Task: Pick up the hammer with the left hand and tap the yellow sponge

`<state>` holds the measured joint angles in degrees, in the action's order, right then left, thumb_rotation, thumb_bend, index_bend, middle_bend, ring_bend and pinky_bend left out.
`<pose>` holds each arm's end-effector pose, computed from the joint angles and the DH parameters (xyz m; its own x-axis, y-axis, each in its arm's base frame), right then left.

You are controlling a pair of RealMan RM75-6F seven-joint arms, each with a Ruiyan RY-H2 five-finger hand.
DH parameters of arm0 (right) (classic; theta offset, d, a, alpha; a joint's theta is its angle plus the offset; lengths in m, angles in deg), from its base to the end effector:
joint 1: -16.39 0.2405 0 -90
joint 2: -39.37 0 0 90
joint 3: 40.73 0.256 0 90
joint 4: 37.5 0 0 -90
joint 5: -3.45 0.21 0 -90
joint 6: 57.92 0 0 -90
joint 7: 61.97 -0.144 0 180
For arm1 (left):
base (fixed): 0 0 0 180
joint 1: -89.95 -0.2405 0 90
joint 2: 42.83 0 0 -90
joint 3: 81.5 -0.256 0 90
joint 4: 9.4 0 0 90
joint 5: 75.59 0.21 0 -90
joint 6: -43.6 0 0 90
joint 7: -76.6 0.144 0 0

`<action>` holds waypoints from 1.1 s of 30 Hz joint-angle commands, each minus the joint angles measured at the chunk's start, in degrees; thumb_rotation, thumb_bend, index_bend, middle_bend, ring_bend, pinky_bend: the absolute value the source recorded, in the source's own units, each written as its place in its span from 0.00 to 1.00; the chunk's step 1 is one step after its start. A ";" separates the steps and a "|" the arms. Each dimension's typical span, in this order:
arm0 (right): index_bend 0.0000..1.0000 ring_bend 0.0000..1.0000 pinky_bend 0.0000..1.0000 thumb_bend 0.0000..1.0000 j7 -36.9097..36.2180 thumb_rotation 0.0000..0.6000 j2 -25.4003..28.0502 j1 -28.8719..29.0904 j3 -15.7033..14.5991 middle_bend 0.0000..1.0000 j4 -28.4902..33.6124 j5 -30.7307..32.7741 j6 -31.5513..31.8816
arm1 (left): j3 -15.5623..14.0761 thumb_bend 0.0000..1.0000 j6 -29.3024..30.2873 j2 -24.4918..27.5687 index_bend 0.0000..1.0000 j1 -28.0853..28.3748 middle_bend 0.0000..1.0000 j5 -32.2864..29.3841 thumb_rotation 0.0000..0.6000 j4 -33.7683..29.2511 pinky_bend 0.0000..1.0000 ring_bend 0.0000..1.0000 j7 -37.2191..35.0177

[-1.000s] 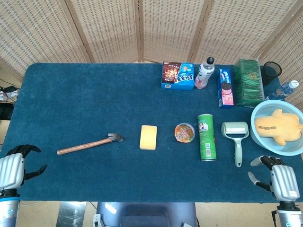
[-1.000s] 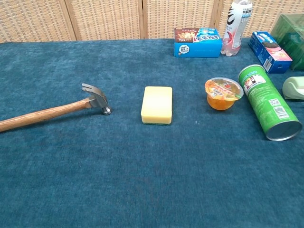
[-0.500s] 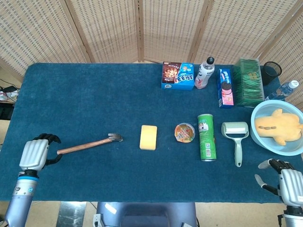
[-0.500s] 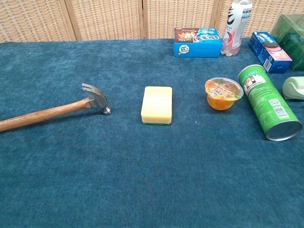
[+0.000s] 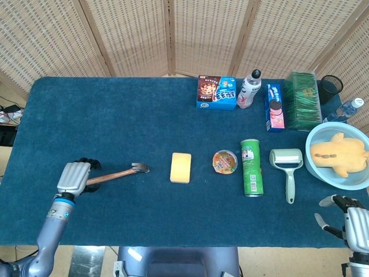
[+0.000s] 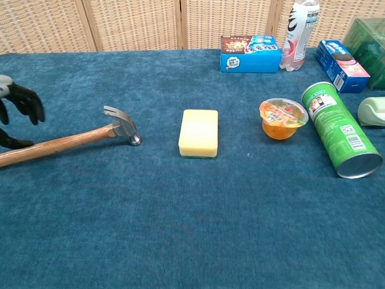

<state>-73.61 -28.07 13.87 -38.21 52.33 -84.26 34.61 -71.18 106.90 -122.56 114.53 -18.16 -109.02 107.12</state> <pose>-0.3243 -0.1384 0.1591 0.1965 0.0857 0.9768 -0.9794 0.0646 0.1913 -0.2256 0.2761 0.0358 0.4091 0.3048 0.8601 0.9097 -0.0623 -0.4106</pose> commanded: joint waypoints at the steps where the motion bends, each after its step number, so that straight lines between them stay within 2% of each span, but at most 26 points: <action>1: 0.49 0.45 0.37 0.28 -0.16 1.00 0.10 -0.07 0.07 0.51 -0.09 0.11 -0.04 | 0.11 0.27 -1.42 -2.29 0.32 1.94 0.39 -2.52 1.00 1.95 0.38 0.28 1.13; 7: 0.49 0.45 0.37 0.28 -0.31 1.00 -0.10 -0.14 0.19 0.51 -0.47 0.38 -0.27 | -0.41 0.27 -1.84 -3.87 0.30 3.46 0.37 -4.29 1.00 2.95 0.38 0.27 1.85; 23: 0.49 0.45 0.37 0.28 -1.26 1.00 0.13 -0.81 0.50 0.51 -1.34 1.41 -0.53 | -1.36 0.28 -2.77 -5.60 0.30 7.08 0.36 -8.23 1.00 5.33 0.38 0.27 2.36; 33: 0.49 0.45 0.37 0.28 -0.93 1.00 0.47 -0.84 0.75 0.51 -0.89 2.00 -1.10 | -2.08 0.39 -2.97 -6.58 0.30 8.34 0.36 -9.32 1.00 6.60 0.40 0.27 2.02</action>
<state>-74.56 -27.59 13.03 -37.46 51.41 -82.25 33.52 -73.25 103.92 -129.13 122.86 -27.48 -102.42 109.14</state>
